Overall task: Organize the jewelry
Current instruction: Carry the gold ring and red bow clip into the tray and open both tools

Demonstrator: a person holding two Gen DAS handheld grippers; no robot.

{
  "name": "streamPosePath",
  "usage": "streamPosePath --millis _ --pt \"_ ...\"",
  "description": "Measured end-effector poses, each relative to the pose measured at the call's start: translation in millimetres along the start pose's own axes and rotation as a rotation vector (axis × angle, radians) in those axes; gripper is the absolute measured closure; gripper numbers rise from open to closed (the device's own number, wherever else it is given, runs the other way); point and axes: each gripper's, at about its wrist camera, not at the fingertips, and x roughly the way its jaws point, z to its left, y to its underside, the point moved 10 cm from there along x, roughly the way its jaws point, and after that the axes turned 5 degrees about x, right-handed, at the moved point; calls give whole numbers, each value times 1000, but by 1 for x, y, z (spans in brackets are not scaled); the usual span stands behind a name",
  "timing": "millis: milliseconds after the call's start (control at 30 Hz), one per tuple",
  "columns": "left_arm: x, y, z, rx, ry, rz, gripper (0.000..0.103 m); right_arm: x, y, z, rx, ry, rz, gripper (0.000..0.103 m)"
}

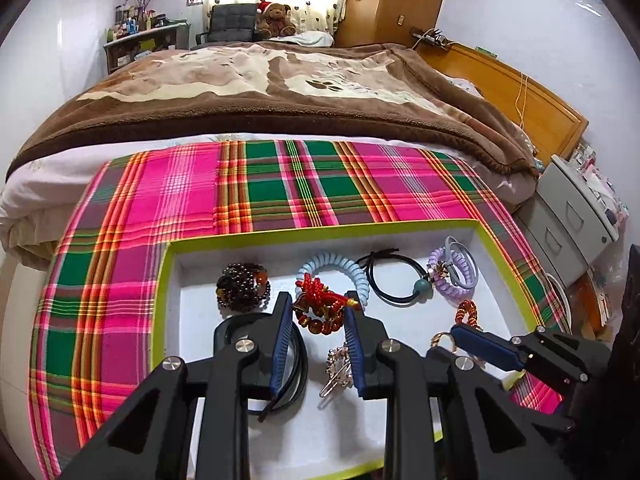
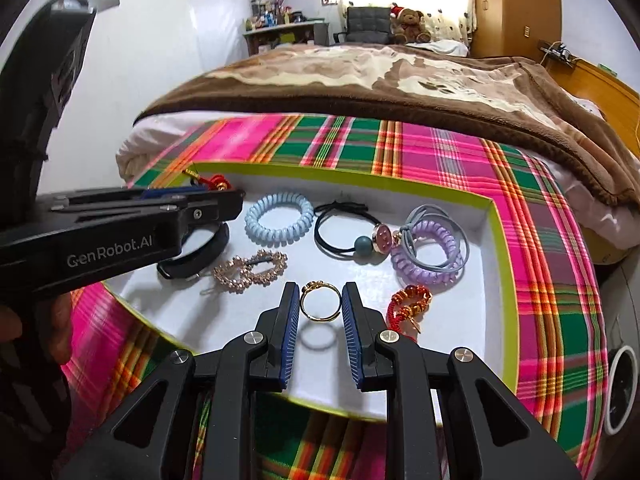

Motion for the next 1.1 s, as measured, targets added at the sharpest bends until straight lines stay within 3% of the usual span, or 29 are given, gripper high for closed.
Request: streamPosePath --millis 700,1033,1100 --pt "12 4 7 -27 2 34 75 13 4 2 -25 21 35 80" --pt "12 4 8 -26 -12 32 66 13 4 0 -15 19 30 80" --pt "10 4 7 -28 -9 27 63 13 3 0 -15 18 24 76"
